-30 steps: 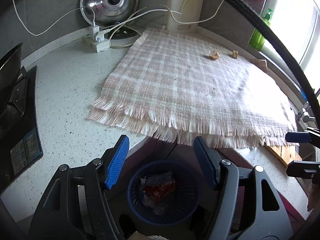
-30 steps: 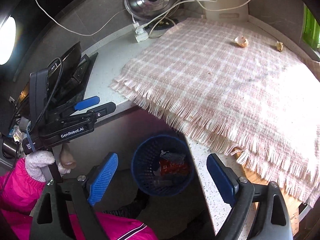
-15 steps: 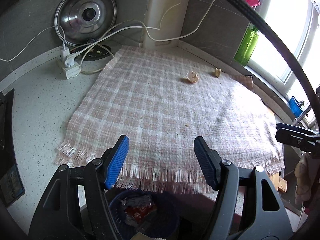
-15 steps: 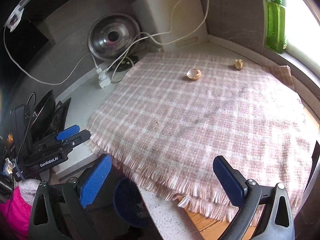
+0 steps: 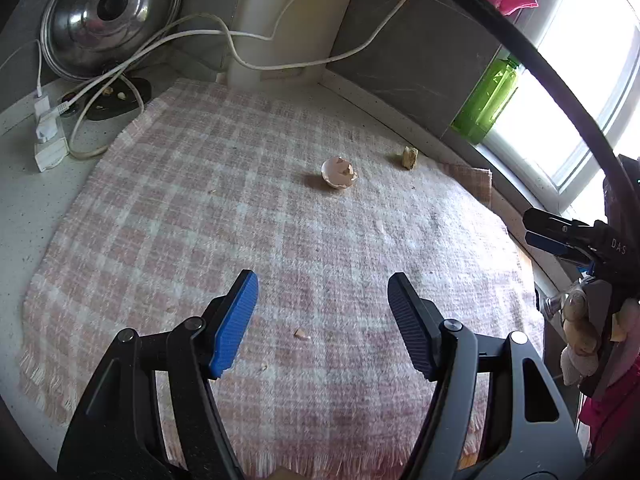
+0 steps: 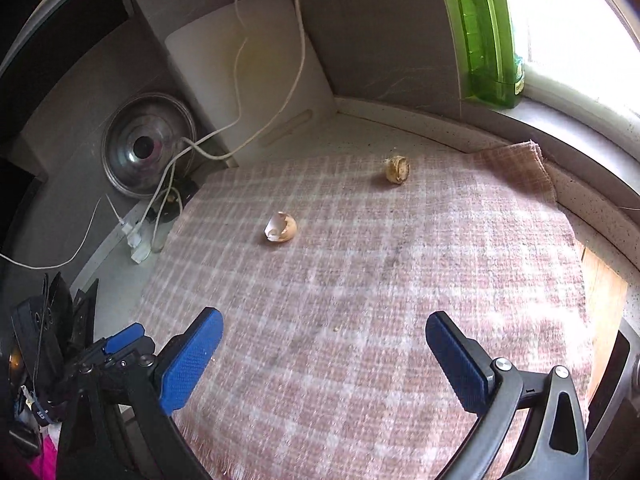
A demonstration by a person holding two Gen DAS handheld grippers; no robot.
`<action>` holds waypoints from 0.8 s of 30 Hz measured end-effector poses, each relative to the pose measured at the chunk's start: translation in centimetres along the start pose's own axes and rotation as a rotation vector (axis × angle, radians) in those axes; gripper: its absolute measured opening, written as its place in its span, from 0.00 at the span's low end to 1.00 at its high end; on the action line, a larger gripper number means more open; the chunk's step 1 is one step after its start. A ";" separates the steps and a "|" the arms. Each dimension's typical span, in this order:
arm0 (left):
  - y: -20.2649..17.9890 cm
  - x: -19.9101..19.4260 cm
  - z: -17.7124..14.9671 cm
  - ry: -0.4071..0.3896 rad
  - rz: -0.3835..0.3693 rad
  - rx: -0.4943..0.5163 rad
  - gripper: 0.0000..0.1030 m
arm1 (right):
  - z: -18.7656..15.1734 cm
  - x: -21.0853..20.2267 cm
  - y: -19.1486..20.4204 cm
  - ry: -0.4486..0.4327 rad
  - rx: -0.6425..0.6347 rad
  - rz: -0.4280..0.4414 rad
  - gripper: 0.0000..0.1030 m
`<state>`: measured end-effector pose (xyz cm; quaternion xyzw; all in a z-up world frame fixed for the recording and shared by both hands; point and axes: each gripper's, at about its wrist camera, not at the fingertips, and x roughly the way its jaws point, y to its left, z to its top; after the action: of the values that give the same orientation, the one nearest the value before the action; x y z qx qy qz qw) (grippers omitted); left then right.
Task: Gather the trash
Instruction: 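Move both open tools back over the cloth toward the eggshell and walnut shell, then grasp the white eggshell with the left tool while the right tool grasps the walnut shell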
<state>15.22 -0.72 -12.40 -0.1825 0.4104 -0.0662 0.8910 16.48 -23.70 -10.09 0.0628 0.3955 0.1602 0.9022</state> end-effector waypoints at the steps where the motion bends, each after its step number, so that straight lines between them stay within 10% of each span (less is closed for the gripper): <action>1: -0.2 0.8 0.5 0.004 -0.011 -0.006 0.67 | 0.5 0.4 -0.4 0.003 0.005 0.005 0.98; 24: -2.3 14.9 7.2 0.070 0.026 -0.003 0.67 | 11.4 12.7 -6.9 0.107 0.086 0.036 0.82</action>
<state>30.47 -4.90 -17.75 -0.1758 0.4437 -0.0603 0.8767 34.55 -25.69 -12.83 0.0999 0.4483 0.1623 0.8733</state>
